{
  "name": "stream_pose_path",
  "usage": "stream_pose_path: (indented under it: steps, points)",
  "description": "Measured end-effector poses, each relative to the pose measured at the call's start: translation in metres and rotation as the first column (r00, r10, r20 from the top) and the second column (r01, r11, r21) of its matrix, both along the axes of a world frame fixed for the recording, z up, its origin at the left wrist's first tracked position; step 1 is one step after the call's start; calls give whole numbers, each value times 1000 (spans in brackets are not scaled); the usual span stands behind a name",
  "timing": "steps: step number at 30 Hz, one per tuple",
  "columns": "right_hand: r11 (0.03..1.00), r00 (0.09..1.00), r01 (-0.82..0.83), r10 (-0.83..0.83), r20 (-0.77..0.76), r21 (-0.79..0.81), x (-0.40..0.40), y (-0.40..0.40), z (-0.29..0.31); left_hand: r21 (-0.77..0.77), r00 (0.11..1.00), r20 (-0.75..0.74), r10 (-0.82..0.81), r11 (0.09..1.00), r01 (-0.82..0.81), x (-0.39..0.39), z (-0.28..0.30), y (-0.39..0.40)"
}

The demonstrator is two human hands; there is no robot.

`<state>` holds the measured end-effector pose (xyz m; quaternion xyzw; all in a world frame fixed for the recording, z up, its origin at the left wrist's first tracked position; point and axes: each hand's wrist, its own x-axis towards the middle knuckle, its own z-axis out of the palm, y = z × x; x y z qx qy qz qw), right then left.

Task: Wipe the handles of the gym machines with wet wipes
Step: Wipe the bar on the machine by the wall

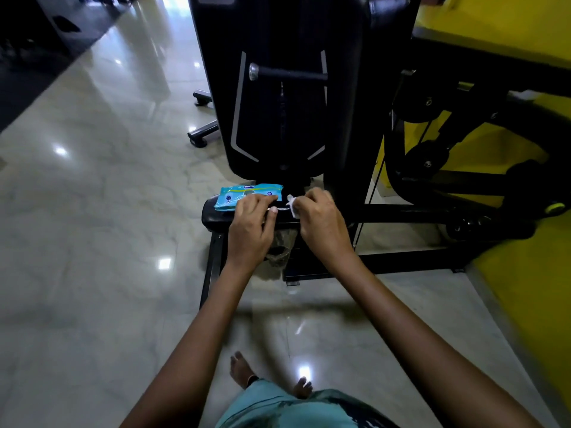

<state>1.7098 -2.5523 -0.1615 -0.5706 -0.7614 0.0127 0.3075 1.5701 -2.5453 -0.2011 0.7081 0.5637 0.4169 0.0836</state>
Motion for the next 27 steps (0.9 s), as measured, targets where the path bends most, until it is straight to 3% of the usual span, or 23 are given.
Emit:
stream_pose_path:
  steps: [3,8,13,16,19,24,27]
  points:
    - [998,998,49,-50,-25,-46,-8,6,4,42,999,-37,34,999,-32,1,-2,1]
    - [990,990,-137,137,-25,8,8,-8,-1,159,968,-205,144,981,-112,3,-6,2]
    - [997,997,69,-70,-17,-42,17,3,5,162,876,-395,277,959,-231,13,-3,-1]
    - [1000,999,-11,10,-31,-25,3,-6,0,158,800,-524,291,957,-245,20,-4,-4]
    - [997,997,-72,72,-15,4,22,-15,-4,160,799,-521,299,954,-253,20,-6,-4]
    - [996,994,82,-85,-75,-43,29,-3,2,157,838,-440,323,946,-282,25,-6,-3]
    - [1000,996,8,-9,-94,-9,11,-8,-2,170,860,-409,306,951,-257,30,-3,0]
